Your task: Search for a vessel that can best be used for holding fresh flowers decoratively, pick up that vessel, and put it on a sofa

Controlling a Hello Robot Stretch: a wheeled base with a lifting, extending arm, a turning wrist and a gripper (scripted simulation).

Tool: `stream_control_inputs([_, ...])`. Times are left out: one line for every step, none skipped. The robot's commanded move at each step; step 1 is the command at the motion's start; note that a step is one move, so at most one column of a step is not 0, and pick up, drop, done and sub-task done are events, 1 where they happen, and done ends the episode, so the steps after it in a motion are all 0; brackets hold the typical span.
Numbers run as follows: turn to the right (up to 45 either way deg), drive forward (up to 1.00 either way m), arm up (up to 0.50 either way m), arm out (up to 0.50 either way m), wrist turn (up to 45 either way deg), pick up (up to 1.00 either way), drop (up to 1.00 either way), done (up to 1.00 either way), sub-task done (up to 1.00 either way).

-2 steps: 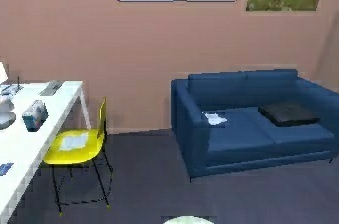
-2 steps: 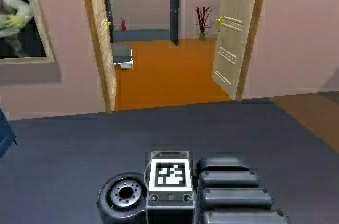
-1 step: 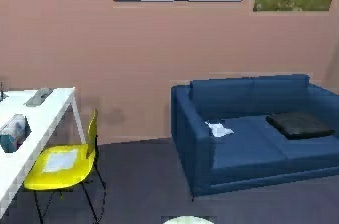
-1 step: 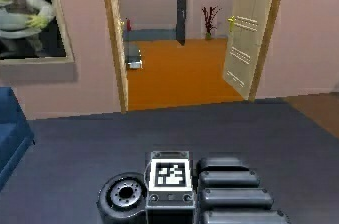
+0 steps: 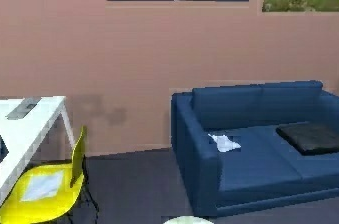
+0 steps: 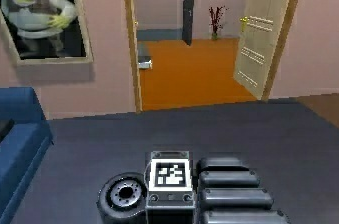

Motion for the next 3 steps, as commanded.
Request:
stream_control_inputs([42.0,0.0,0.0,0.0,0.0,0.0,0.0,0.0,0.0])
stream_control_inputs([3.0,0.0,0.0,0.0,0.0,0.0,0.0,0.0,0.0])
stream_control_inputs([0.0,0.45,0.0,0.0,0.0,0.0,0.0,0.0,0.0])
